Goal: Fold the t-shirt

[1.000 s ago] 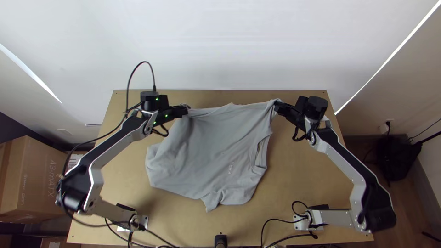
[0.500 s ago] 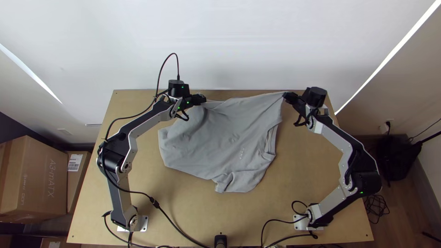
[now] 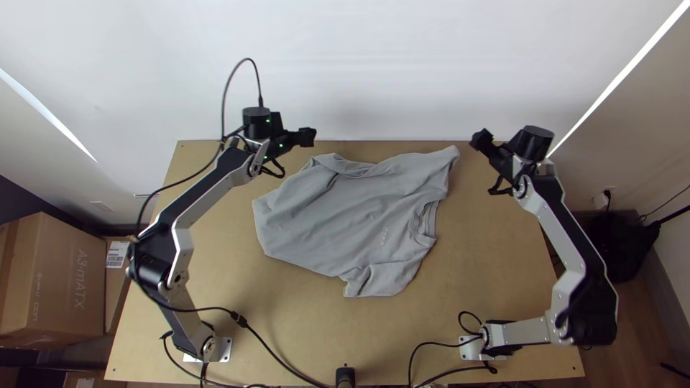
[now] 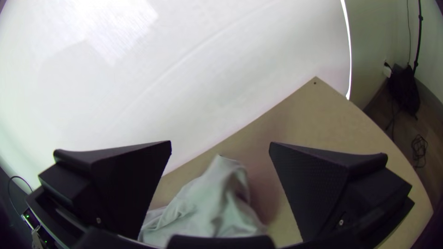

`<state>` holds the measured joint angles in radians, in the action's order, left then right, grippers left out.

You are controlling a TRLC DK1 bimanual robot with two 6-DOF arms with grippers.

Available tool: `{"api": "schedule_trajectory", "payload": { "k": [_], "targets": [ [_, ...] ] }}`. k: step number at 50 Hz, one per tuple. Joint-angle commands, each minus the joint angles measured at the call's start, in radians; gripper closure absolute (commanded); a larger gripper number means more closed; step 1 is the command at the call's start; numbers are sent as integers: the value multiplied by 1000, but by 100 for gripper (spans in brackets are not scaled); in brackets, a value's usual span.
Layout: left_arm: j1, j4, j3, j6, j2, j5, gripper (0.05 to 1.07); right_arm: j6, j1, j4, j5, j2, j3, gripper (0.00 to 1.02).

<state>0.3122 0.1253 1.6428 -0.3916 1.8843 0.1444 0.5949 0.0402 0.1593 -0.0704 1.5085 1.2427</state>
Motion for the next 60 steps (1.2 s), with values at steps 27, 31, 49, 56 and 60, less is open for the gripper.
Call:
{"api": "schedule_trajectory", "payload": {
  "k": [27,31,49,56,60],
  "targets": [
    [-78,100,-446,82,-514,-5,9,97,-287,1027,-95,-214,-52,4],
    [-81,111,-469,82,-554,-5,9,94,-324,1069,-177,-231,-95,7],
    [-104,157,-529,82,-674,-20,9,43,-508,938,-296,-254,-331,27],
    [-124,166,-544,91,-695,-20,9,49,-545,839,-299,-215,-384,27],
    [-133,180,-544,91,-703,-20,9,51,-556,801,-304,-185,-396,28]
  ]
}}
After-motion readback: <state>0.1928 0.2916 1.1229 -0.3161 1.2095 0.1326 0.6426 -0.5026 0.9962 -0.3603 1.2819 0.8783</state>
